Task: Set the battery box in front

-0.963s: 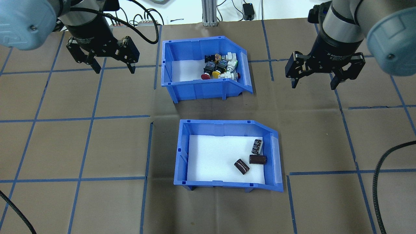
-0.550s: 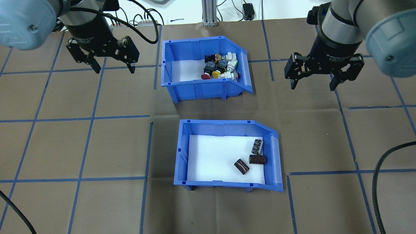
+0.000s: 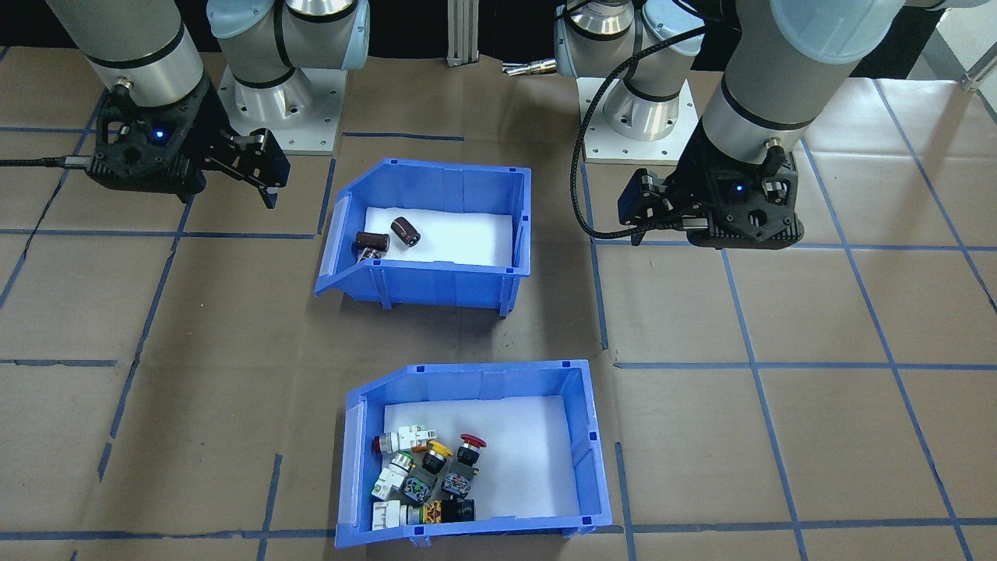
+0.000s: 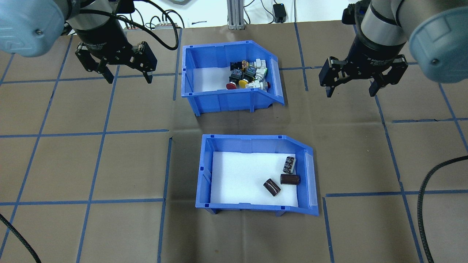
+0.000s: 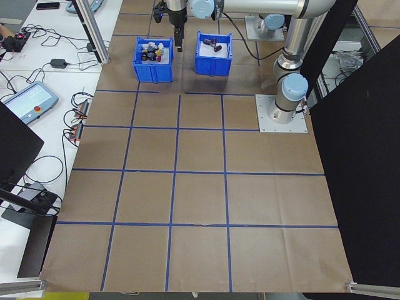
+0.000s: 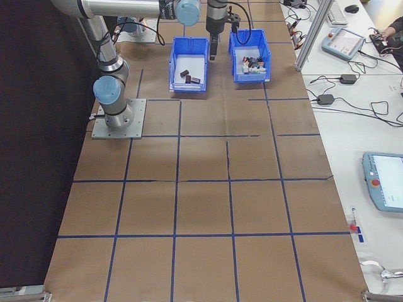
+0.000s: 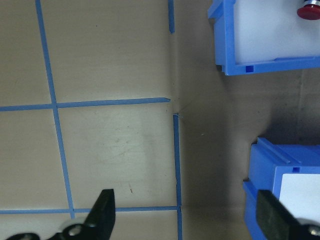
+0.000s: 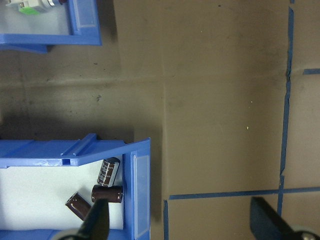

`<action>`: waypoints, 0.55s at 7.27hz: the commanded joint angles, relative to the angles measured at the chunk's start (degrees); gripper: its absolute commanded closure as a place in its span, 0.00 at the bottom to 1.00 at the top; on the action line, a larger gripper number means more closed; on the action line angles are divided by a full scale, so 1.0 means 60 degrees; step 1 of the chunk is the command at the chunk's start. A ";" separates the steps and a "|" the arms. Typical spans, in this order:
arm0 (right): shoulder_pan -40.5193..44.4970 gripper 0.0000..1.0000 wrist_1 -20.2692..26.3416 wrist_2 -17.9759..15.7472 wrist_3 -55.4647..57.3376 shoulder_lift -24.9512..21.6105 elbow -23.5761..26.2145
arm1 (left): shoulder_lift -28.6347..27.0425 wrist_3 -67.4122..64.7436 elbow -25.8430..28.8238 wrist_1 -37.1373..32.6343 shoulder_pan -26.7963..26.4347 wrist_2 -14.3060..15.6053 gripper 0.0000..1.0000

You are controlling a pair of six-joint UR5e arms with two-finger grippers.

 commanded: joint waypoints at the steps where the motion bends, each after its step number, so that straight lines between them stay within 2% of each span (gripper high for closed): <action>1: 0.0068 0.00 -0.0148 0.0056 -0.0976 0.1035 -0.1063 | 0.0020 0.0156 -0.0100 0.0000 0.0085 0.0047 0.00; 3: 0.0302 0.00 -0.0059 0.0100 -0.3454 0.2528 -0.2979 | -0.0009 -0.0032 -0.0158 -0.0014 0.0085 0.0019 0.00; 4: 0.0550 0.00 -0.0016 0.0071 -0.4150 0.3232 -0.4004 | 0.0208 -0.1034 -0.0376 0.0000 0.0056 -0.0025 0.00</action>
